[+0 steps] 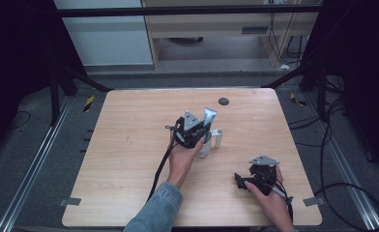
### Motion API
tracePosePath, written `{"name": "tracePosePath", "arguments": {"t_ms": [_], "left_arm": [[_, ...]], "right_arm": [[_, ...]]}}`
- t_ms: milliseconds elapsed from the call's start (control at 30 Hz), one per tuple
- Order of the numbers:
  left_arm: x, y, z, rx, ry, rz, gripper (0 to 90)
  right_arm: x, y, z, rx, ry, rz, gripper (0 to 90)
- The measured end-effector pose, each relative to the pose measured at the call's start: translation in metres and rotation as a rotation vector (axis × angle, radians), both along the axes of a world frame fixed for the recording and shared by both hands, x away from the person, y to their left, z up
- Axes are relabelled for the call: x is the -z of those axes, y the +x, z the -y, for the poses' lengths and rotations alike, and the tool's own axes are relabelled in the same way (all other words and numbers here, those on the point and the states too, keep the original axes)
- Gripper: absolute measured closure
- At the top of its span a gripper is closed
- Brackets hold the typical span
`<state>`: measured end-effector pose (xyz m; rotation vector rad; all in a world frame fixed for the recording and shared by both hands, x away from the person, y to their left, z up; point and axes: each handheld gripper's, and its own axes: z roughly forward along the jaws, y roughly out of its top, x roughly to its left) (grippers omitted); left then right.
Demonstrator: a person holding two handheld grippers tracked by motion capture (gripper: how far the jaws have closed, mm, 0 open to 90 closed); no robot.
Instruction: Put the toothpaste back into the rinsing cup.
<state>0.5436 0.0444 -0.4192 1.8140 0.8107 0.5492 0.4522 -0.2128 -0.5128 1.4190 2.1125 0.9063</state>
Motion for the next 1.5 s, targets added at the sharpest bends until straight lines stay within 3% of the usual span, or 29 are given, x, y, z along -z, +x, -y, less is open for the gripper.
{"name": "tracePosePath", "arguments": {"t_ms": [1000,1267,1500], "left_arm": [[0.0032,0.0007,0.0007,-0.008,-0.008,-0.009,75.6],[0.0007,-0.0004,0.0024,-0.006,0.009,-0.004,71.5],[0.0000,-0.0016,0.0021,-0.014,0.014,0.006,61.2]], "right_arm": [[0.0000,0.0000,0.0000,0.000,0.000,0.000,0.4],[0.0000,0.0000,0.0000,0.000,0.000,0.000,0.4],[0.0000,0.0000,0.0000,0.000,0.000,0.000,0.4]]}}
